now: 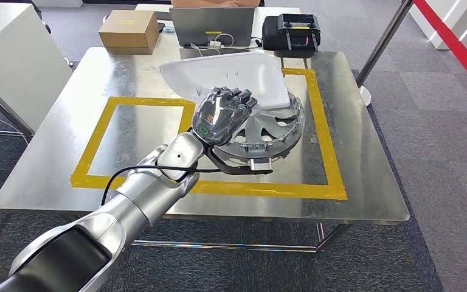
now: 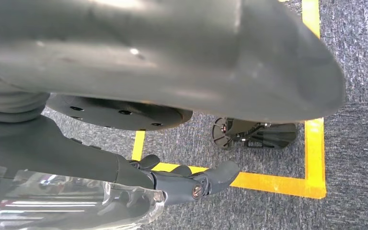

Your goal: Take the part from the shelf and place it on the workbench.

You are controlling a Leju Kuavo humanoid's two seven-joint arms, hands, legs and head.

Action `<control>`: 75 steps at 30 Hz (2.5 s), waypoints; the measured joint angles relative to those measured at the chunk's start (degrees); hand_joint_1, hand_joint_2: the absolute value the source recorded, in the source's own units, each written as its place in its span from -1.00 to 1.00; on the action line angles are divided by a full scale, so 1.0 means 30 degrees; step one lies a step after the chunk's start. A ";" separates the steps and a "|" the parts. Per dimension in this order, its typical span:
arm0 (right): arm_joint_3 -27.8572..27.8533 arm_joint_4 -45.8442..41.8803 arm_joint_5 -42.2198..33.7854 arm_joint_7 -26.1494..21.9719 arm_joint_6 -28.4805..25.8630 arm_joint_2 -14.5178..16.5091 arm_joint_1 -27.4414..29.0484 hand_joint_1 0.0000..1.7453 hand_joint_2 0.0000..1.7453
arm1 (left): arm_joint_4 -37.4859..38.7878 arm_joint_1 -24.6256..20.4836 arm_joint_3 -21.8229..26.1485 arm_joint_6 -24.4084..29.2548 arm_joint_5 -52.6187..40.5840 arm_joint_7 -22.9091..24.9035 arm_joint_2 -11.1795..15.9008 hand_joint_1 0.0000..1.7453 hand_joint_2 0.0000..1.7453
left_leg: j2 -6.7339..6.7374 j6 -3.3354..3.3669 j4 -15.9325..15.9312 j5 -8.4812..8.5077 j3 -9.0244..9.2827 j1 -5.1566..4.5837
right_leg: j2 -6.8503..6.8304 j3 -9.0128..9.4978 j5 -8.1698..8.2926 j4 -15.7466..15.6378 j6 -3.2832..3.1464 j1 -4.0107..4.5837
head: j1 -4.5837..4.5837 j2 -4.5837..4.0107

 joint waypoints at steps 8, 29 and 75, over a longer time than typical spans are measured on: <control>0.0000 0.0000 0.0000 0.0000 0.0000 0.0000 0.0000 -1.00 -1.00 | 0.0000 0.0000 0.0000 0.0000 0.0000 0.0000 0.0000 1.00 1.00 | 0.0000 -0.0001 0.0000 0.0000 0.0000 0.0000 | 0.0000 -0.0003 0.0000 0.0004 -0.0001 0.0000 | 0.0002 0.0000; -0.0005 0.0000 0.0000 0.0000 0.0000 0.0000 0.0000 -1.00 -1.00 | 0.0049 -0.0049 -0.0005 0.0000 0.0000 0.0000 0.0011 1.00 1.00 | 0.0000 -0.0004 0.0000 0.0002 -0.0001 0.0001 | 0.0000 -0.0006 0.0002 0.0006 -0.0005 0.0000 | 0.0002 0.0000; -0.0007 0.0000 0.0000 0.0000 0.0000 0.0000 -0.0001 -1.00 -1.00 | 0.0086 -0.0086 -0.0007 0.0000 0.0000 0.0000 0.0036 1.00 1.00 | 0.0000 -0.0039 0.0000 0.0025 -0.0012 0.0002 | 0.0000 -0.0027 0.0015 0.0020 -0.0025 0.0001 | 0.0000 0.0000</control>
